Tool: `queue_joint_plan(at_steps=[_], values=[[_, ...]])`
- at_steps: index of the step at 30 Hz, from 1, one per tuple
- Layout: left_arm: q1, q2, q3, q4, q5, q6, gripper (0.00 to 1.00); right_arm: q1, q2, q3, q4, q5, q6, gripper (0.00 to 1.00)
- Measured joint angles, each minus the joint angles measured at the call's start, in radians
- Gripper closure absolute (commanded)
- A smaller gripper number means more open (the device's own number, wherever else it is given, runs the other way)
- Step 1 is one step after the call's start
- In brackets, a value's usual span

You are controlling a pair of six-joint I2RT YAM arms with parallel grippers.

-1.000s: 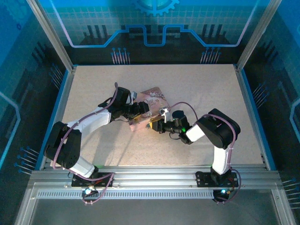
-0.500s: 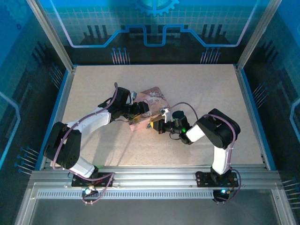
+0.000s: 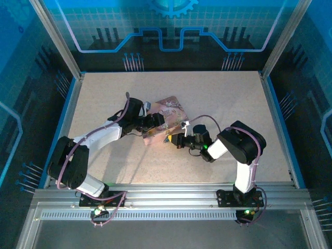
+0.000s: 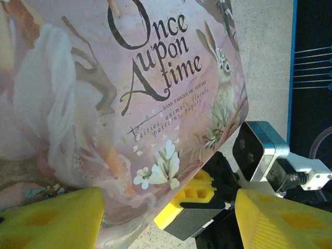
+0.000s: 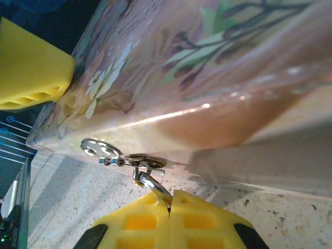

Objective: Unlock a padlock with a key

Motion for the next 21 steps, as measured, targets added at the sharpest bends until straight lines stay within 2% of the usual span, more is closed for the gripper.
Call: queue_joint_plan(at_steps=[9,21], values=[[-0.001,-0.018,-0.031,0.041,-0.005,-0.002,0.31,0.000,0.000,-0.006,0.021,0.000,0.075,0.99],[-0.002,-0.020,-0.037,0.051,-0.006,-0.003,0.31,-0.012,0.045,-0.006,0.102,-0.028,0.267,1.00]])
